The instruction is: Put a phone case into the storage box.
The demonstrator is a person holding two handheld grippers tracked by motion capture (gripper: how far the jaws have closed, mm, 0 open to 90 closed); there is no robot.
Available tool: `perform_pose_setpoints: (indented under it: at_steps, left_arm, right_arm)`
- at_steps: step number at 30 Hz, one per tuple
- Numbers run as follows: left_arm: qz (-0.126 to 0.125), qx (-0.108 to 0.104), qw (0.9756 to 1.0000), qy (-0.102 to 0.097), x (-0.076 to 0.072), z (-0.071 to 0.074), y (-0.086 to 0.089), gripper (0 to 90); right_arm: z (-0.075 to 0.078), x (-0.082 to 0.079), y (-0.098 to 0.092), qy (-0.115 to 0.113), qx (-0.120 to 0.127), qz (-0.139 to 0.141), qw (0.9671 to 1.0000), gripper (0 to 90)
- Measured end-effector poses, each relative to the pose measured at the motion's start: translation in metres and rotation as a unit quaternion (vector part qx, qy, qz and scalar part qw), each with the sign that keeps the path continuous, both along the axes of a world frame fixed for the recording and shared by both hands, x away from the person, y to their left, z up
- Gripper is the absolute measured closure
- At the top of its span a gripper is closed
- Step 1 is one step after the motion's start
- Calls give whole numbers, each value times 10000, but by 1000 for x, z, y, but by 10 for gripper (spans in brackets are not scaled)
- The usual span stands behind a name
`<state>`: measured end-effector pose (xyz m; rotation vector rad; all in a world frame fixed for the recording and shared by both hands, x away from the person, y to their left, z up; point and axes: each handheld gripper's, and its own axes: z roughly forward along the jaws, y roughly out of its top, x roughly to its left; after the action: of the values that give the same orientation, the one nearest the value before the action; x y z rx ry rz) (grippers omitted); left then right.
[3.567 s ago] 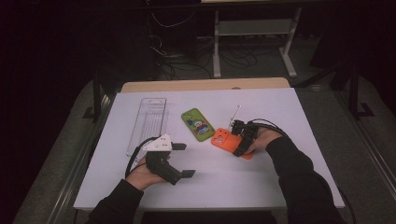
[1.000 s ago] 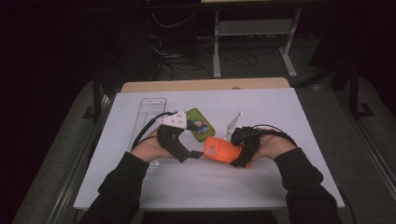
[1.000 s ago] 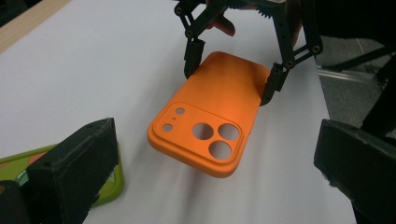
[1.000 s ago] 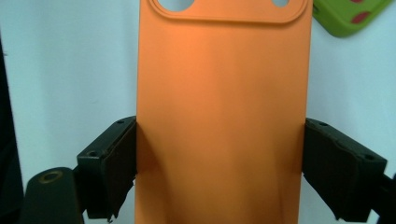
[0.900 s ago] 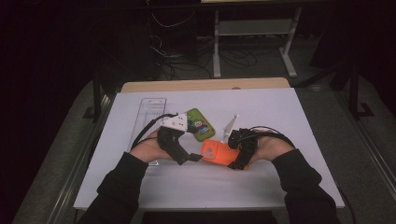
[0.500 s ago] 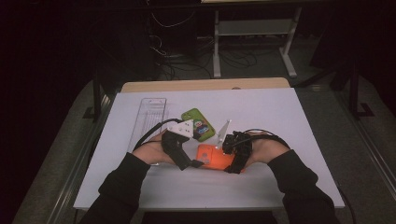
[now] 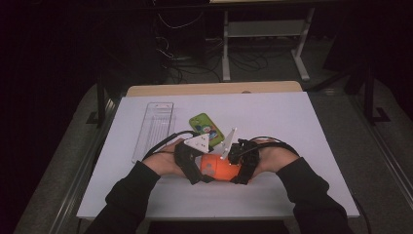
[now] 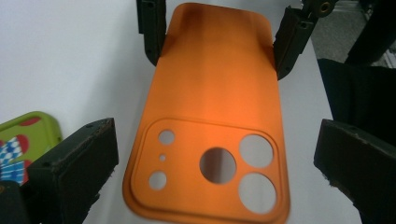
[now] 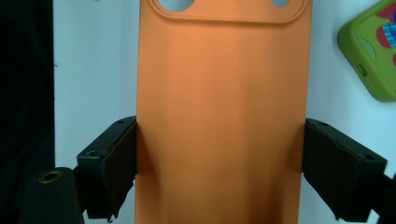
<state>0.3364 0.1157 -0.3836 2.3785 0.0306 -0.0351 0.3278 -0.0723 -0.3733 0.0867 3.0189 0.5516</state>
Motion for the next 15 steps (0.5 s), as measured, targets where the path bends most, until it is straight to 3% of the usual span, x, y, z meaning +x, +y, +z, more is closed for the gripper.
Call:
perform_pose_setpoints:
  at_steps: [5,15]
  left_arm:
    - [-94,185,9998,-5,-2,-5,-4,0]
    - [-137,240,9996,68,-2,-8,-4,44]
  right_arm:
    - [3,-2,0,-4,85,57,9999,154]
    - [3,-2,0,-14,109,113,9999,153]
